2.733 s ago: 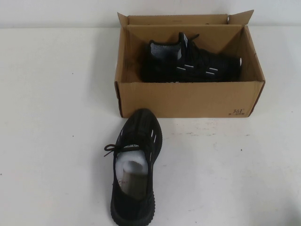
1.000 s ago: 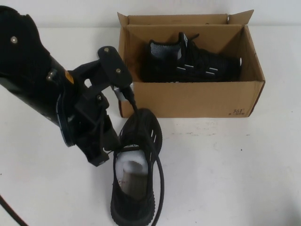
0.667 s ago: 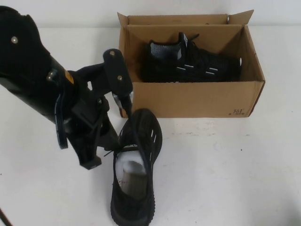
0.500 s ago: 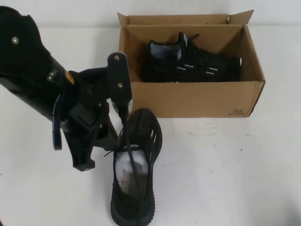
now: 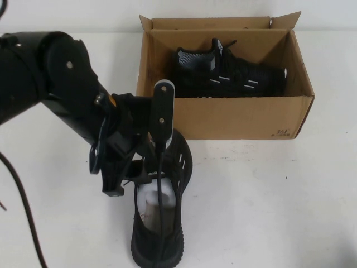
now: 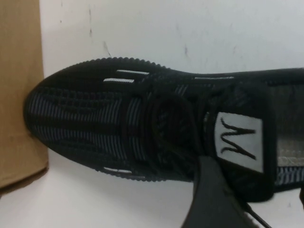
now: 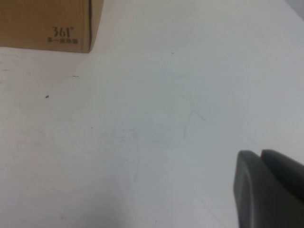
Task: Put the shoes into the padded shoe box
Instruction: Pick up the shoe from the table
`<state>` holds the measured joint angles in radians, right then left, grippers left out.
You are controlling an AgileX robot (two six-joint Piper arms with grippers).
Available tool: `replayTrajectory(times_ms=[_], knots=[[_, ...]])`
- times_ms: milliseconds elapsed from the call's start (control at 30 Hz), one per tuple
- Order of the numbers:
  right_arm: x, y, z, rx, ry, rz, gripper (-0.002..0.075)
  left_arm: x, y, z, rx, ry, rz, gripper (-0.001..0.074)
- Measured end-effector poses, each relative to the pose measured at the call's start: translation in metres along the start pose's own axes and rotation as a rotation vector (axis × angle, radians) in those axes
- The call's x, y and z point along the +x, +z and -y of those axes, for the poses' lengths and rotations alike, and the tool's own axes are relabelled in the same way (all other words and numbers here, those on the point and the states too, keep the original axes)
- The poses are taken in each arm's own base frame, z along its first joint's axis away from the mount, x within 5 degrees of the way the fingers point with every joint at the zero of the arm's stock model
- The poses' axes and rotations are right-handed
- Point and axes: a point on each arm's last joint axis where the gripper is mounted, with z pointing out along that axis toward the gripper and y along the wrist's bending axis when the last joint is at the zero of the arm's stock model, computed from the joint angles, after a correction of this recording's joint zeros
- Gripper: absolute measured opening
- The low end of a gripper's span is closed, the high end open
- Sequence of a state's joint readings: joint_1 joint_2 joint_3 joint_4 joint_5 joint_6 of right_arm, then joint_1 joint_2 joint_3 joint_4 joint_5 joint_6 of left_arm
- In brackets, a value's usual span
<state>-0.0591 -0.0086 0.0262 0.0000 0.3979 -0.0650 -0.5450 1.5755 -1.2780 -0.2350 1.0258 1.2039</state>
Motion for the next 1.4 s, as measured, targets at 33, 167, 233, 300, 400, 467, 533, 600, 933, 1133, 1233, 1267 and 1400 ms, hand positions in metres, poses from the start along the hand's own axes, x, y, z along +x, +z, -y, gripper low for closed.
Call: replayTrajectory(times_ms=[33, 167, 233, 300, 400, 467, 533, 600, 933, 1133, 1233, 1267, 1400], knots=[[0.0, 0.0, 0.0, 0.0, 0.0, 0.0, -0.0008, 0.0, 0.002, -0.001, 0.003, 0.001, -0.002, 0.0347], [0.0, 0.0, 0.0, 0.0, 0.0, 0.0, -0.0008, 0.001, 0.01, -0.003, 0.011, -0.002, -0.008, 0.0348], [0.0, 0.0, 0.0, 0.0, 0.0, 0.0, -0.0008, 0.001, 0.015, -0.005, 0.019, -0.003, -0.013, 0.0349], [0.0, 0.0, 0.0, 0.0, 0.0, 0.0, -0.0008, 0.001, 0.019, -0.007, 0.016, -0.006, -0.013, 0.0349], [0.0, 0.0, 0.0, 0.0, 0.0, 0.0, -0.0008, 0.001, 0.025, -0.01, 0.004, -0.009, -0.011, 0.0349], [0.0, 0.0, 0.0, 0.0, 0.0, 0.0, -0.0008, 0.001, 0.028, -0.012, -0.003, -0.011, -0.01, 0.0349], [0.0, 0.0, 0.0, 0.0, 0.0, 0.0, -0.0008, 0.002, 0.033, -0.013, -0.002, -0.013, -0.012, 0.0349], [0.0, 0.0, 0.0, 0.0, 0.0, 0.0, -0.0008, 0.002, 0.037, -0.014, -0.001, -0.014, -0.016, 0.0349], [0.0, 0.0, 0.0, 0.0, 0.0, 0.0, -0.0008, 0.003, 0.046, -0.018, -0.003, -0.033, -0.023, 0.0315], [0.0, 0.0, 0.0, 0.0, 0.0, 0.0, -0.0008, 0.003, 0.046, -0.014, 0.033, -0.05, -0.018, 0.0208], [0.0, 0.0, 0.0, 0.0, 0.0, 0.0, -0.0008, 0.003, 0.046, -0.013, 0.044, -0.054, -0.016, 0.0119], [0.0, 0.0, 0.0, 0.0, 0.0, 0.0, -0.0008, 0.003, 0.046, -0.013, 0.046, -0.055, -0.015, 0.008], [0.0, 0.0, 0.0, 0.0, 0.0, 0.002, -0.0008, 0.002, 0.046, -0.013, 0.047, -0.062, -0.014, 0.0018]])
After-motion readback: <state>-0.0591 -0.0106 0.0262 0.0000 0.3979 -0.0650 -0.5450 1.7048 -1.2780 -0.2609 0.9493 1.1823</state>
